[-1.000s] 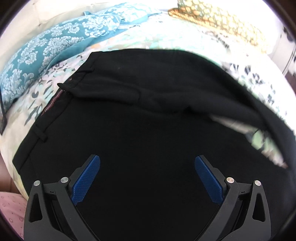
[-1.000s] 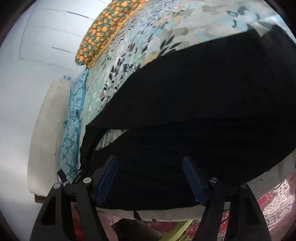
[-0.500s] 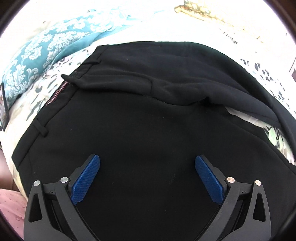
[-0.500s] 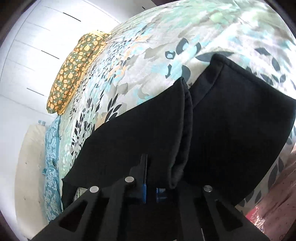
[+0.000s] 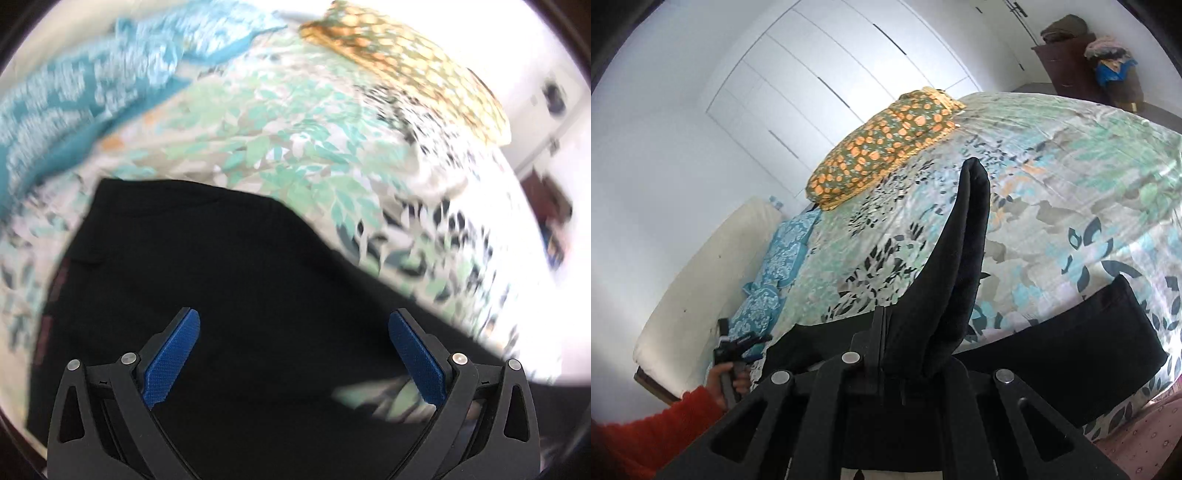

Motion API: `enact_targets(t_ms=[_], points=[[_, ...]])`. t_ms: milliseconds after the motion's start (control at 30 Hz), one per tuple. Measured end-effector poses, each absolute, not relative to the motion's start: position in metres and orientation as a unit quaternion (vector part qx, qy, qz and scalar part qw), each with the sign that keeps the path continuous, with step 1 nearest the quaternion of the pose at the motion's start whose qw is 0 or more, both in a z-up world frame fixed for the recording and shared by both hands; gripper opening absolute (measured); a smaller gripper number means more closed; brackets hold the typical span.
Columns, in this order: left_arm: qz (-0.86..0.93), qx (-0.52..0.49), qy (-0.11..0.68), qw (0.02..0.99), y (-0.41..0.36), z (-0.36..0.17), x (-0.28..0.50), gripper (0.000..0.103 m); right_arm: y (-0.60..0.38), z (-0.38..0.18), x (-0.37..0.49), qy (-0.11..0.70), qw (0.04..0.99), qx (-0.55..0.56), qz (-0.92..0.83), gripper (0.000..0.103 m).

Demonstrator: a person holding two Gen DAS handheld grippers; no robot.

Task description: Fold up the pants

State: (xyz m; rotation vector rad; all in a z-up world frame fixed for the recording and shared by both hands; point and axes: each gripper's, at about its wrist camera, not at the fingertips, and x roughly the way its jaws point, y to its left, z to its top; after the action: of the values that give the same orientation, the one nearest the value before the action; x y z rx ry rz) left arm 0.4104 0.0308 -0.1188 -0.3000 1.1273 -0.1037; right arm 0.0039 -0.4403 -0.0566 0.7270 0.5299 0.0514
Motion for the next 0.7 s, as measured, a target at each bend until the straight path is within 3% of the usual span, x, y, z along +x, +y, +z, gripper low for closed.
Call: enact_targets(t_ms=[133, 400, 433, 467, 500, 533, 700], points=[[-0.027, -0.182, 0.562, 0.806, 0.025, -0.139, 0.443, 0.102, -0.438, -0.039, -0.015, 0.238, 0.9, 0.359, 0.073, 0.006], [0.009, -0.16, 0.577, 0.801, 0.017, -0.164, 0.457, 0.099, -0.454, -0.021, -0.044, 0.231, 0.886, 0.376, 0.139, 0.006], [0.009, -0.161, 0.577, 0.801, 0.018, -0.167, 0.458, 0.087, -0.455, -0.021, -0.046, 0.233, 0.886, 0.373, 0.148, 0.006], [0.007, -0.167, 0.579, 0.798, 0.02, -0.169, 0.459, 0.061, -0.457, -0.02, -0.049, 0.234, 0.887, 0.369, 0.152, 0.006], [0.003, -0.179, 0.587, 0.79, 0.023, -0.173, 0.46, 0.043, -0.458, -0.021, -0.05, 0.235, 0.888, 0.365, 0.153, 0.006], [0.0, -0.195, 0.594, 0.781, 0.026, -0.178, 0.462, 0.01, -0.46, -0.022, -0.051, 0.238, 0.889, 0.362, 0.15, 0.006], [-0.011, -0.236, 0.544, 0.805, 0.049, -0.137, 0.438, 0.007, -0.479, -0.041, -0.025, 0.279, 0.901, 0.322, 0.081, 0.005]])
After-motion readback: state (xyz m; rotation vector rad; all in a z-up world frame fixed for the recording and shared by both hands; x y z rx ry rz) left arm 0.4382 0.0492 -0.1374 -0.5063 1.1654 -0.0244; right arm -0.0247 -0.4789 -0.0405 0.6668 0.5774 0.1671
